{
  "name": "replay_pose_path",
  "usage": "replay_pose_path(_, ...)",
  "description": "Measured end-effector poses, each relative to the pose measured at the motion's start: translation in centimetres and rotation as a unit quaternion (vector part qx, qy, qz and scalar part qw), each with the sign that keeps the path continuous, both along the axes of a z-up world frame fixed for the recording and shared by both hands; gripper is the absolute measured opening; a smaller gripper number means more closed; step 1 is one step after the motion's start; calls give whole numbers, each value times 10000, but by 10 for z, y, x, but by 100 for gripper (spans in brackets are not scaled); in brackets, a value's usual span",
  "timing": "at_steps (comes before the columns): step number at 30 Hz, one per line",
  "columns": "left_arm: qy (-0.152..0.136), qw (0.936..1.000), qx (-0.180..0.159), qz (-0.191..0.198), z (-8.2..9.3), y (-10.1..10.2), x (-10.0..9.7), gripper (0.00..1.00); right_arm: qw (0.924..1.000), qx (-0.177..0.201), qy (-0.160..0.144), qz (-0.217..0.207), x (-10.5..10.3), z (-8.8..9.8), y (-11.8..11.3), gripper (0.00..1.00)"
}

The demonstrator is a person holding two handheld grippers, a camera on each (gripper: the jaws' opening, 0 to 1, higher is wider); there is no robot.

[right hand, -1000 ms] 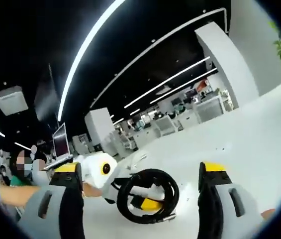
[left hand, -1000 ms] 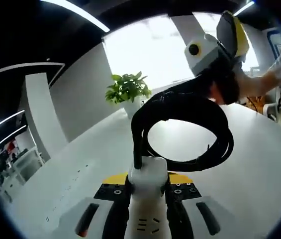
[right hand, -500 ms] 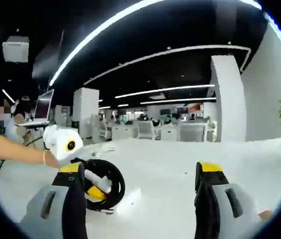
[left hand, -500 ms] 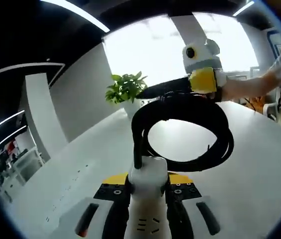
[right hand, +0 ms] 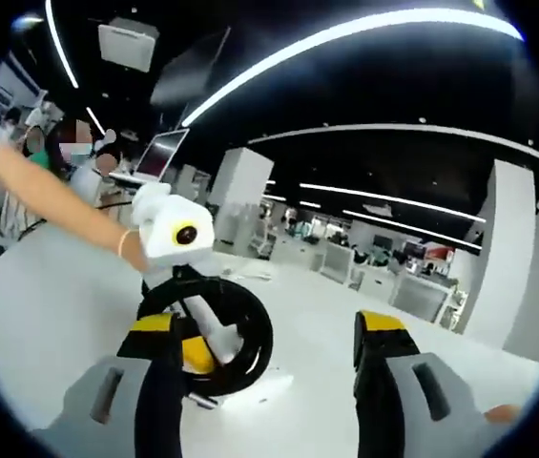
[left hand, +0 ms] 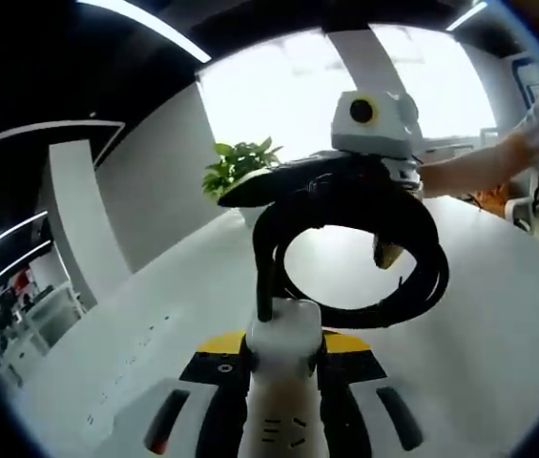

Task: Straighten the power strip on the desk, plug the charger into it

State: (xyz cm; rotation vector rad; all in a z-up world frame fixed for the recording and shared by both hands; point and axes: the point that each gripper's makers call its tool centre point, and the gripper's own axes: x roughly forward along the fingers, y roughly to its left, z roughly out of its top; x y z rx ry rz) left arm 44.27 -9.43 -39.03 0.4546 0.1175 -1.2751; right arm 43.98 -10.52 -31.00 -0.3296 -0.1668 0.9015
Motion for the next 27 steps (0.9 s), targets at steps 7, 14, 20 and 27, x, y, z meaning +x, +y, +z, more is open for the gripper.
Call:
replay_pose_path(7,3,10000,-13,10,0,0,0,26,9979,-8,244,593,6,-9,27,56)
replay_pose_path(14,-10,10000,1,6,-1,0,2,26,9922,-548,469,1017,7,-20,32,56)
replay_pose_path(20,81,10000,-47,30,-2,-1,1,27,9877,-890,519,1175,5,-22,36,54)
replay_pose_path(27,261,9991,-294,134,1,4,1,60,9874,-841,522,1234,3,-20,41,53)
